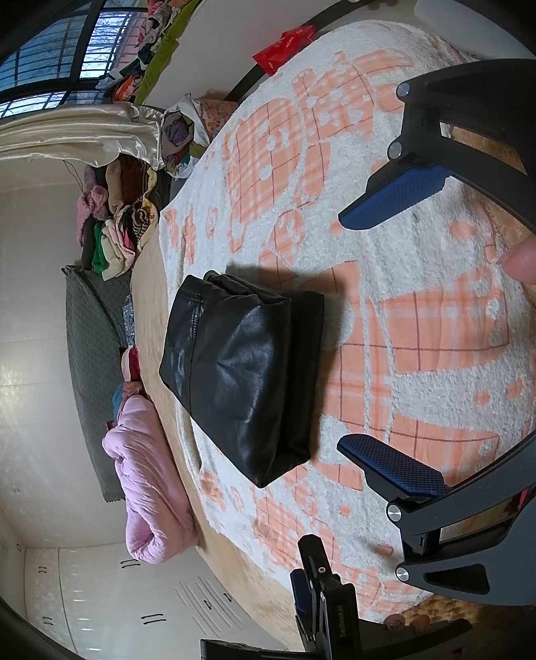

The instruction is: Fold large clothes

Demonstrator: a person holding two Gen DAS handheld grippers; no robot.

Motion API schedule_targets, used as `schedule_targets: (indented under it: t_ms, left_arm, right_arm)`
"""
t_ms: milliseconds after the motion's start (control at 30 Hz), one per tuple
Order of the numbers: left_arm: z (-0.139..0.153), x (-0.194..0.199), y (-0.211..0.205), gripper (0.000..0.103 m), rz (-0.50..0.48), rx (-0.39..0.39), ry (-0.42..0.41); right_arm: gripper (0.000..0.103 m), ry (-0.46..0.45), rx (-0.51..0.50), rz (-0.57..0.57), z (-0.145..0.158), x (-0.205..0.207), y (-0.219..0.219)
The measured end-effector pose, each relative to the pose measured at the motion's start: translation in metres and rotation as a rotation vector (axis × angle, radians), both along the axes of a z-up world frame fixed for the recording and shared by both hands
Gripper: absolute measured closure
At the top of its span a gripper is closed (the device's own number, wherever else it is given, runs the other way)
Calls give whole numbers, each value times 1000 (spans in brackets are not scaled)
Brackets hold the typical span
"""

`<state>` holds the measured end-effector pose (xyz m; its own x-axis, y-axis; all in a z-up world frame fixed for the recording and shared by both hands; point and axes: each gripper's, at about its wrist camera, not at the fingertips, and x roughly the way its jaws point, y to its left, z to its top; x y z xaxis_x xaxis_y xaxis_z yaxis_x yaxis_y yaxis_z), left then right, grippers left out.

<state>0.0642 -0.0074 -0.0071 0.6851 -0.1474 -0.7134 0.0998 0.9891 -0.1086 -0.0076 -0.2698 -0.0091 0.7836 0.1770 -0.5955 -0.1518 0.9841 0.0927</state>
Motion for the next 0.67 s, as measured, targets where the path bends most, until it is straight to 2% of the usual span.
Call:
schedule_targets:
  t_ms: [267, 467, 533, 600, 667]
  left_arm:
    - [-7, 4, 4, 9, 19, -20, 31]
    - [-8, 8, 14, 9, 47, -9, 34]
    - [-10, 16, 29, 9, 69, -33, 63]
    - [-14, 29, 61, 9, 99, -101, 100]
    - [-17, 41, 100, 9, 139, -156, 126]
  right_arm:
    - [4, -5, 9, -27, 3, -3, -7]
    - [4, -5, 43, -128, 8, -14, -49]
    - [4, 1, 45, -208, 7, -18, -81]
    - [4, 18, 58, -307, 3, -26, -118]
    - [4, 46, 55, -488, -8, -40, -182]
